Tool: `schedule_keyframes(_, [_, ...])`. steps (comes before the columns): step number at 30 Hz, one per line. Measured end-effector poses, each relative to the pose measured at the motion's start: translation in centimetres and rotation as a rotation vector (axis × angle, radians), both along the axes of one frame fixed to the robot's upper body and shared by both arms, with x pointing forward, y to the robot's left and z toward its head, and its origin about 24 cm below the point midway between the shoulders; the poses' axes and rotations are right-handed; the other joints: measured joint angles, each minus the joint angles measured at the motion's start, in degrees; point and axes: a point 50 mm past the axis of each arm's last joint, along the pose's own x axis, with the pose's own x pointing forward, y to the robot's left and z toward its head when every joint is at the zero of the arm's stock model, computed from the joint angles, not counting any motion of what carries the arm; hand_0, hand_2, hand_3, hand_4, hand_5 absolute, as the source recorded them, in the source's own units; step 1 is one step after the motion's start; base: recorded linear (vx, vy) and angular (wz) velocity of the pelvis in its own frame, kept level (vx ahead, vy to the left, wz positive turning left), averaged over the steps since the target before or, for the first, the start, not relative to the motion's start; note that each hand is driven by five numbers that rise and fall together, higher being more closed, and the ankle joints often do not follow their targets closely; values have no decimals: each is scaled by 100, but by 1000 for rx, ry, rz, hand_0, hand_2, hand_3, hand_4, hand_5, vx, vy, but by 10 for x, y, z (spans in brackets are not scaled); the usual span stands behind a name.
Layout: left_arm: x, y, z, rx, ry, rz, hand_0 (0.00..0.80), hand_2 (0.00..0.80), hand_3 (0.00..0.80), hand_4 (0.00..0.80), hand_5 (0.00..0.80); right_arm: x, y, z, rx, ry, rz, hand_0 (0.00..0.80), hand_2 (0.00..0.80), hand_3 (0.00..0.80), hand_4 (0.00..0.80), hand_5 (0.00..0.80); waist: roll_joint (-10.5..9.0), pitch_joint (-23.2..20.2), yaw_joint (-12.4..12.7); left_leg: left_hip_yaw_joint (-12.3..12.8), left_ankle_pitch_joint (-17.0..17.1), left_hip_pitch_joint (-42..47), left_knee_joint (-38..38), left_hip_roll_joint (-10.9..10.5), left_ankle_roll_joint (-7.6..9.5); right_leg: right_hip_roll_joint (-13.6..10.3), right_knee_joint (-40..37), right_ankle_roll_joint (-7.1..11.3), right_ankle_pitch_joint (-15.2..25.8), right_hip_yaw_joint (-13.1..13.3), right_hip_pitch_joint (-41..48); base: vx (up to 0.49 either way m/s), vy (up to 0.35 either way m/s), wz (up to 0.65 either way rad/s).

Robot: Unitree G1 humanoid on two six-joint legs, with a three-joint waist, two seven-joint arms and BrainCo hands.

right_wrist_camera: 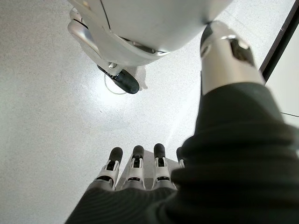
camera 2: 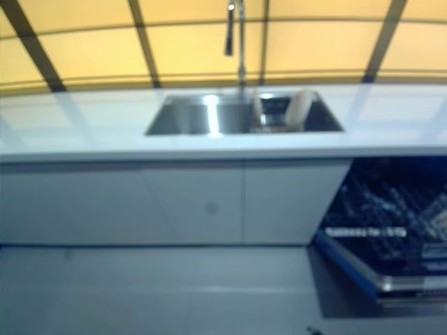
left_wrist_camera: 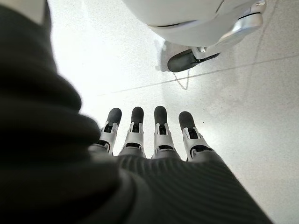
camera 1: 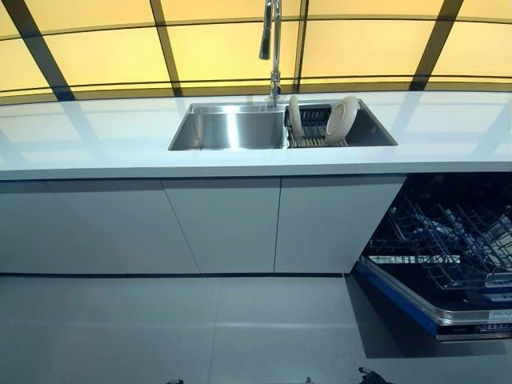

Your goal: Take plates into dishwasher

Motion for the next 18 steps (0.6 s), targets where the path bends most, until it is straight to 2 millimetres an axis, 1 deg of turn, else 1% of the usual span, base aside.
schedule_keyframes(7, [-3, 1, -1, 3, 24, 5, 0, 0, 0, 0, 0, -2, 1, -1, 20, 12, 2, 0, 0, 0, 0, 0, -61, -39, 1, -8, 0, 3, 1, 2, 0, 0, 0, 0, -1, -2, 3, -2, -19, 0])
schedule_keyframes(18, [-2, 1, -1, 3, 41, 5, 0, 0, 0, 0, 0, 0, 0, 0, 28, 22, 4, 0, 0, 0, 0, 0, -42, -25, -5, -4, -5, 1, 5, 2, -1, 5, 17, -1, -1, 11, -25, 12, -46, -1])
